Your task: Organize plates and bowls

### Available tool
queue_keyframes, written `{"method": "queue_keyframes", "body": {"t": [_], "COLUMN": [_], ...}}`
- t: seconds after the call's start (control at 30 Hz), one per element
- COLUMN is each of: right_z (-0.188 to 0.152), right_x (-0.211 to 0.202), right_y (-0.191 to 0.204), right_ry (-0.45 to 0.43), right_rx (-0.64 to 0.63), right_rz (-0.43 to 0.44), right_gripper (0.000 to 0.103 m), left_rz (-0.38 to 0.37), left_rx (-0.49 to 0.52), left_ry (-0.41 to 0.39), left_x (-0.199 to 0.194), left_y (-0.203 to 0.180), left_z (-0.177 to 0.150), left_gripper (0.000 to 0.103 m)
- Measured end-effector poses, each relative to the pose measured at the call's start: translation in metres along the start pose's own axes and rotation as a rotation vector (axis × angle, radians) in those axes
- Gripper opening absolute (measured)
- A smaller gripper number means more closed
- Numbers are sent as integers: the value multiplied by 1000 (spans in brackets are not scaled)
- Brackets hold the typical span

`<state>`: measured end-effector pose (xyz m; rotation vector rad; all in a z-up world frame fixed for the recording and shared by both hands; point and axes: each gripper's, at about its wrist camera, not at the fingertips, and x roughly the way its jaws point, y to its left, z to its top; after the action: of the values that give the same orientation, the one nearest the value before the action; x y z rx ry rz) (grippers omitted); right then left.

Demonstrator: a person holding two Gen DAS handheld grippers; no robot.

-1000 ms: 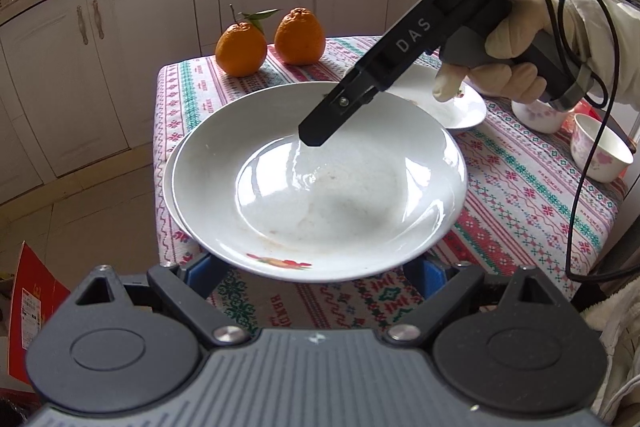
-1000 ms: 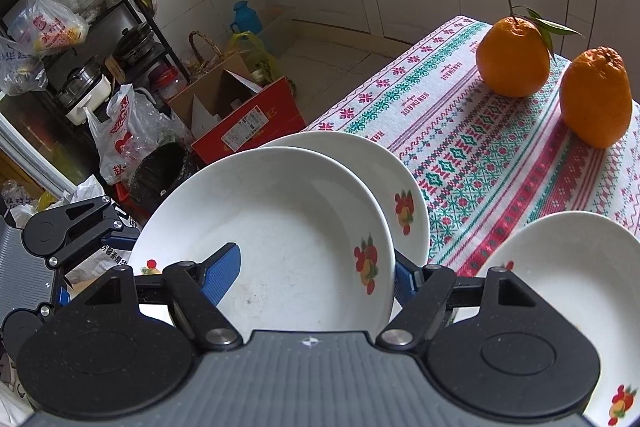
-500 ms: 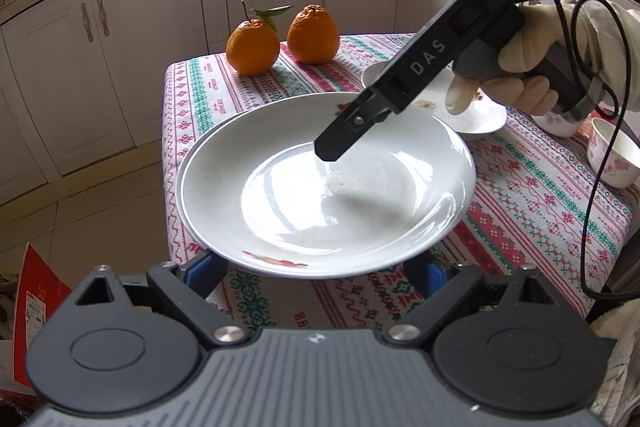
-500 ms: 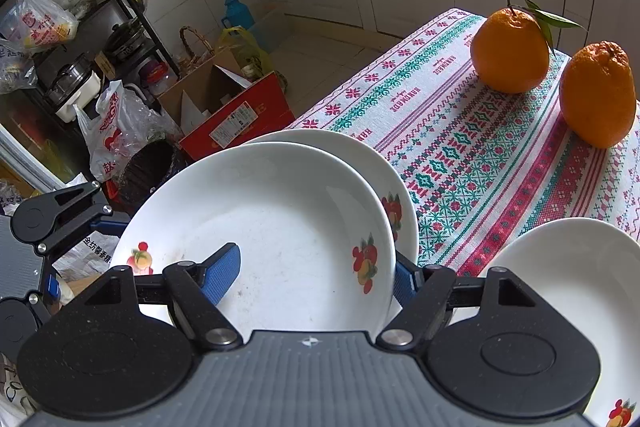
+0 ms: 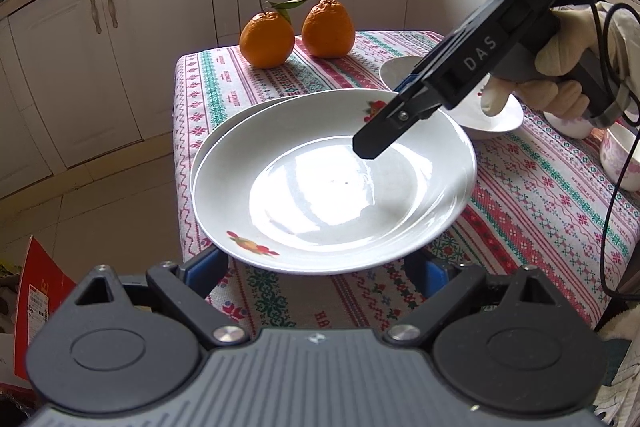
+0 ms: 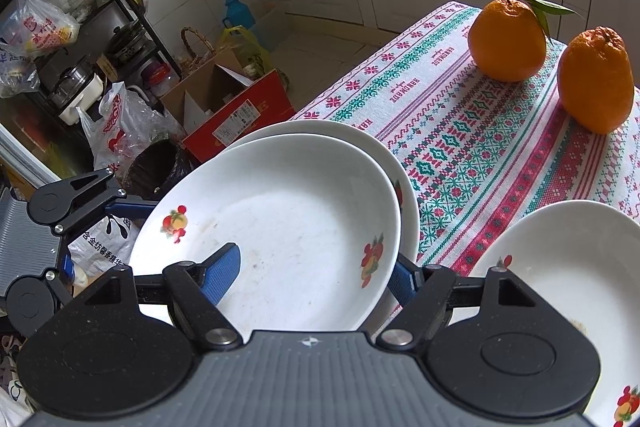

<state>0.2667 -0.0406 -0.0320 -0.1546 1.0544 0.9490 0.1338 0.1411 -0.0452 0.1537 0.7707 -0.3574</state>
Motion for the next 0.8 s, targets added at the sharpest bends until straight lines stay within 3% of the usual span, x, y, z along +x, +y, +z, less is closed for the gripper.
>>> {"method": "queue_keyframes", "body": {"t": [0.8], "right_z": [-19], "right_x": [-16], "right_y": [16], "right_ry": [-33], "right_rx": [-30], "right_rz": [-80], "right_gripper": [83], "left_rz": [35], "left_rx": [19], "left_ry": [-26], "left_x": [-3], "left_y": [-9], "left_z": [-2], "left_gripper": [95]}}
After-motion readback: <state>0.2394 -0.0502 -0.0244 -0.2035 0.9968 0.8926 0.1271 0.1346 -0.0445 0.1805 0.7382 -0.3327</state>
